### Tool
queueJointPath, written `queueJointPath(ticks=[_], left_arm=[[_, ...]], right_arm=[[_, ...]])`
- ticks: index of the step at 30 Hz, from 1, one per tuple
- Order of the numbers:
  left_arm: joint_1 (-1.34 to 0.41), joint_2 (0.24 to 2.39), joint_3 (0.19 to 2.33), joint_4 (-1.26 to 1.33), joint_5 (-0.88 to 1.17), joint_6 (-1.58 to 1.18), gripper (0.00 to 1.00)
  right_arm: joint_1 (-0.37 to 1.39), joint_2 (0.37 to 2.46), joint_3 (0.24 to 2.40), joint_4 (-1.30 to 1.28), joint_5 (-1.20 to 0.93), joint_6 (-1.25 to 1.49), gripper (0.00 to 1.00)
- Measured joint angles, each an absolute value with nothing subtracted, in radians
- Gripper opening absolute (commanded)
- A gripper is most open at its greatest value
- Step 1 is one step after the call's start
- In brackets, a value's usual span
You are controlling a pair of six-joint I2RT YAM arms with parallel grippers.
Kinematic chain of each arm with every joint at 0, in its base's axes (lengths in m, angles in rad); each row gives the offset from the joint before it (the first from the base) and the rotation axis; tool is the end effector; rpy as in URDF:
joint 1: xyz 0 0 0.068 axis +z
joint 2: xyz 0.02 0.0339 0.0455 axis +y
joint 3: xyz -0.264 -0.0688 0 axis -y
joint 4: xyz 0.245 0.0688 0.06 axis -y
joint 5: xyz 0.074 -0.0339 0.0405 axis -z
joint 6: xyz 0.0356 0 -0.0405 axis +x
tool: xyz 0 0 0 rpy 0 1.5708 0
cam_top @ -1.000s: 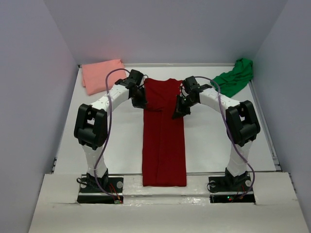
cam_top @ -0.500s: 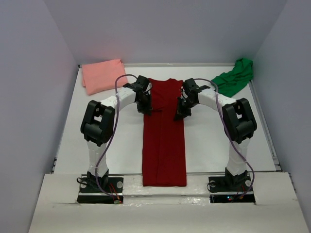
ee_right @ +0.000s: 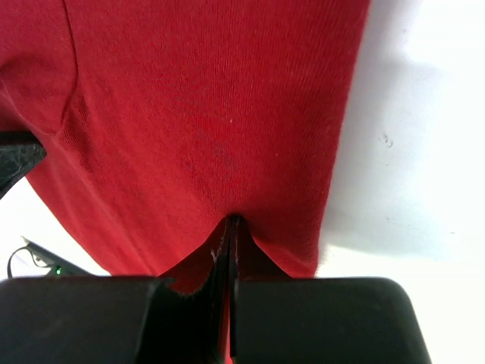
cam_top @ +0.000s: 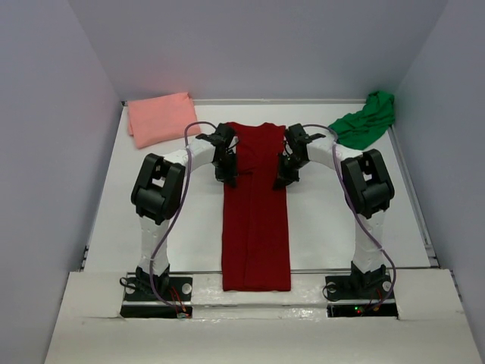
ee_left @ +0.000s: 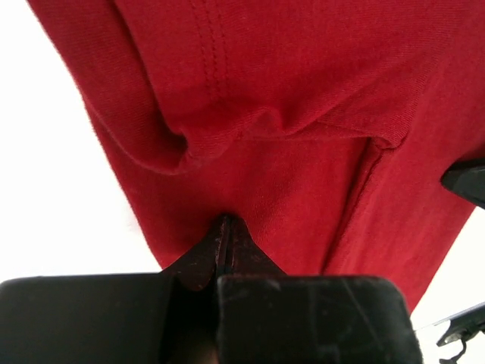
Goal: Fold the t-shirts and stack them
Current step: Fold the tshirt
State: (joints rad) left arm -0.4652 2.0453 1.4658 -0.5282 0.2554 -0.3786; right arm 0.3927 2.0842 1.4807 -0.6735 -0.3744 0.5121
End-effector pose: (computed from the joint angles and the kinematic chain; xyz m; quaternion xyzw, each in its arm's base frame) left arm 0.3775 -0.1996 0.1674 0.0710 0.9632 -0.2063 0.1569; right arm 0.3798 0.1714 0.1513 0.0308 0.9718 0.2284 0.0489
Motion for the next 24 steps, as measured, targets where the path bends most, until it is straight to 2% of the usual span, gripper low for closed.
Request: queueJointPath(ticks=[7,24], left_arm=[[-0.465,2.080,1.517,-0.555,0.260,-0.373,0.00],[-0.458,2.260,1.808,-0.634,0.261,-0.355,0.00]], right_arm=[[0.390,2.103,1.519,-0.676,-0.363,0.512,0.00],[0.320,2.236,1.734,-0.738,-0.340,0.490,0.00]])
